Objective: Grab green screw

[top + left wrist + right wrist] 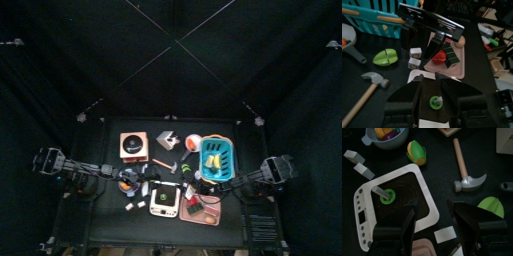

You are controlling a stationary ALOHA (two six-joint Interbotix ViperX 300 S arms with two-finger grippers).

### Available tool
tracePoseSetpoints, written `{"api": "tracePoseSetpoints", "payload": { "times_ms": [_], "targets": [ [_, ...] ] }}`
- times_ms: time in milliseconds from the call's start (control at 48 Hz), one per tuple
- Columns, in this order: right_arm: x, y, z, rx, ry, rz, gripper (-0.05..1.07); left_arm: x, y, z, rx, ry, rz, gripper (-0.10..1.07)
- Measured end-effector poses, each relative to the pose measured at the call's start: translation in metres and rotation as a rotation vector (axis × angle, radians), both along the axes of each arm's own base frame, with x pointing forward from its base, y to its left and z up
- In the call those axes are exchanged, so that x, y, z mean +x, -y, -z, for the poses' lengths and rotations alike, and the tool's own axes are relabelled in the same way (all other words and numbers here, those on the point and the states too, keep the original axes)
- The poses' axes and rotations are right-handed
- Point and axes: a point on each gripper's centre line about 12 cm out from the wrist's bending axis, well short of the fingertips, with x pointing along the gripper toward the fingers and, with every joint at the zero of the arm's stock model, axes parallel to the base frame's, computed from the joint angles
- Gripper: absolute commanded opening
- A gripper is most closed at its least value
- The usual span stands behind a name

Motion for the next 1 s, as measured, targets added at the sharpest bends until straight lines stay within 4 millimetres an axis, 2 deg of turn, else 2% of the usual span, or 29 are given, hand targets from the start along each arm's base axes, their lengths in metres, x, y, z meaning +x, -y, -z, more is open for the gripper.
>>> {"api": "tracePoseSetpoints", "payload": {
  "times_ms": [188, 521, 667, 875, 1000],
  "targets": [
    [0.0, 0.0, 0.0, 0.001, 0.0, 0.001, 0.84, 0.004, -0.009, -0.007, 0.151, 0.014, -0.035, 0.69],
    [0.0, 0.0, 0.0, 0.003, 0.0, 0.001, 0.84, 0.001, -0.01, -0.005, 0.158, -0.028, -0.114, 0.69],
    [0.0, 0.0, 0.0, 0.001, 0.0, 0.001, 0.84, -0.001, -0.003, -0.004, 0.319, -0.075, -0.089, 0.69],
    [0.0, 0.0, 0.0, 0.002, 0.0, 0.0, 0.84, -0.007, -0.004, -0.014, 0.398, -0.235, -0.167, 0.69],
    [0.0, 0.0, 0.0, 0.002, 0.0, 0.0, 0.84, -0.012, -0.004, -0.017, 0.457, -0.369, -0.126, 0.69]
  ]
}}
